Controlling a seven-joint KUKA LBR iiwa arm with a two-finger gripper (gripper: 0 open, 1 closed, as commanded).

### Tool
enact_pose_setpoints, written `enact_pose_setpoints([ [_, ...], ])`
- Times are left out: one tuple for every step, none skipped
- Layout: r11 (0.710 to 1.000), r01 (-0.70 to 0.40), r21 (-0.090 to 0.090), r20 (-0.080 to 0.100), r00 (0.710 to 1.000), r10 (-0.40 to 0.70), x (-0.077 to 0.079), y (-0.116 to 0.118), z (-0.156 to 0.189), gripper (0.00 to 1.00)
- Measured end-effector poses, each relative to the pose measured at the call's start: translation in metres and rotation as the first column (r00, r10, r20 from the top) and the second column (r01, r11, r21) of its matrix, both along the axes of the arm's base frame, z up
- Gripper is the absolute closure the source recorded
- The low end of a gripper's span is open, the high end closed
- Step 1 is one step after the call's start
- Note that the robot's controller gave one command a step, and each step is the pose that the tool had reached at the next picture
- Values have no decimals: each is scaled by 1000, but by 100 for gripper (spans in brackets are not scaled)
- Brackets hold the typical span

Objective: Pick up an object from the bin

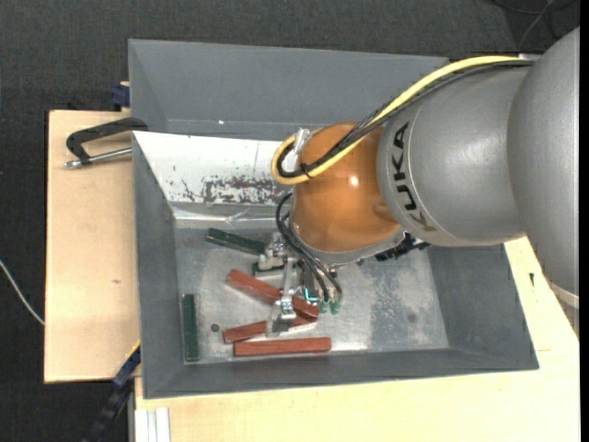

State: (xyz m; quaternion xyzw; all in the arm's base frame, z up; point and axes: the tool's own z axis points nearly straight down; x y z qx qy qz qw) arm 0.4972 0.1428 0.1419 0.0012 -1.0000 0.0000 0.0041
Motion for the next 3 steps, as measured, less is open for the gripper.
enact_pose_setpoints([
  [1000, 2, 1, 8, 1000, -2, 2, -1, 4, 0],
  [982, -190, 2, 14, 982, 190, 78, -43, -63, 100],
  [982, -190, 2, 14, 982, 190, 78, -43, -63, 100],
])
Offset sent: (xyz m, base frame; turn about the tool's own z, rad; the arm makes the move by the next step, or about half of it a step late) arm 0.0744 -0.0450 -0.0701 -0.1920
